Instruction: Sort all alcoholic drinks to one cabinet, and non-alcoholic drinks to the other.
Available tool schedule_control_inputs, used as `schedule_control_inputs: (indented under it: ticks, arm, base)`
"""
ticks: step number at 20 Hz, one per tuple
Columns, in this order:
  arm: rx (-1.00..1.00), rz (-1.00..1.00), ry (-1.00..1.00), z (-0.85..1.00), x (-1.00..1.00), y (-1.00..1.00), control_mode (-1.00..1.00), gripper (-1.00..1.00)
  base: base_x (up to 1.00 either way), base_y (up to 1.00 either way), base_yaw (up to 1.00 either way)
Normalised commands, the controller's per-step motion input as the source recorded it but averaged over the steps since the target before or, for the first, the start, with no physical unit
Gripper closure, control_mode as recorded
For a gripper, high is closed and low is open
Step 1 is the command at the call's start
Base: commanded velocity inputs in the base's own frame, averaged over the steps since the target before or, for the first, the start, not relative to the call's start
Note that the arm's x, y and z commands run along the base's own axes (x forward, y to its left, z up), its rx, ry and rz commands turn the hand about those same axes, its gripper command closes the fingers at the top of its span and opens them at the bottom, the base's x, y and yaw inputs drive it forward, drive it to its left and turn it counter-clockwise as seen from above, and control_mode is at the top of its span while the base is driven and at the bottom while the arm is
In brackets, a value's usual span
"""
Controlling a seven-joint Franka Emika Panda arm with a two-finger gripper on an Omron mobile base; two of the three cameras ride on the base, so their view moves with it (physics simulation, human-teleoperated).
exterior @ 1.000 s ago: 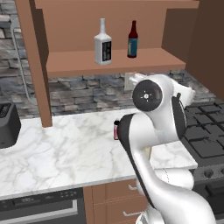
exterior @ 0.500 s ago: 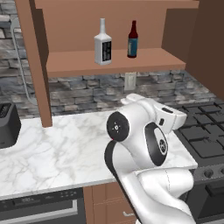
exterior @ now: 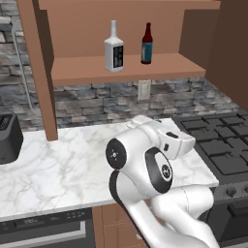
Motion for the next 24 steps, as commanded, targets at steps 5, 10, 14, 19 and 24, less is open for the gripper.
schedule_control_inputs:
  ticks: [5,10,14,19,24]
  arm:
    - [0.00,-0.13,0.07,-0.19,0.00,0.22,-1.00,-1.00]
    - [0.00,-0.14,0.13,-0.17,0.03,0.01,-1.00,-1.00]
    - [0.00,-0.09,0.10,-0.08,0.00,0.00,-1.00,-1.00]
    - [0.00,-0.03,0.01,-0.30,0.00,0.00,-1.00,-1.00]
    - [0.01,0.00,0.00,-0.41,0.00,-0.09,-1.00,-1.00]
  base:
    - [0.00,0.00,0.00]
    - [0.00,0.00,0.00]
    - [0.00,0.00,0.00]
    - [0.00,0.00,0.00]
    - [0.00,0.00,0.00]
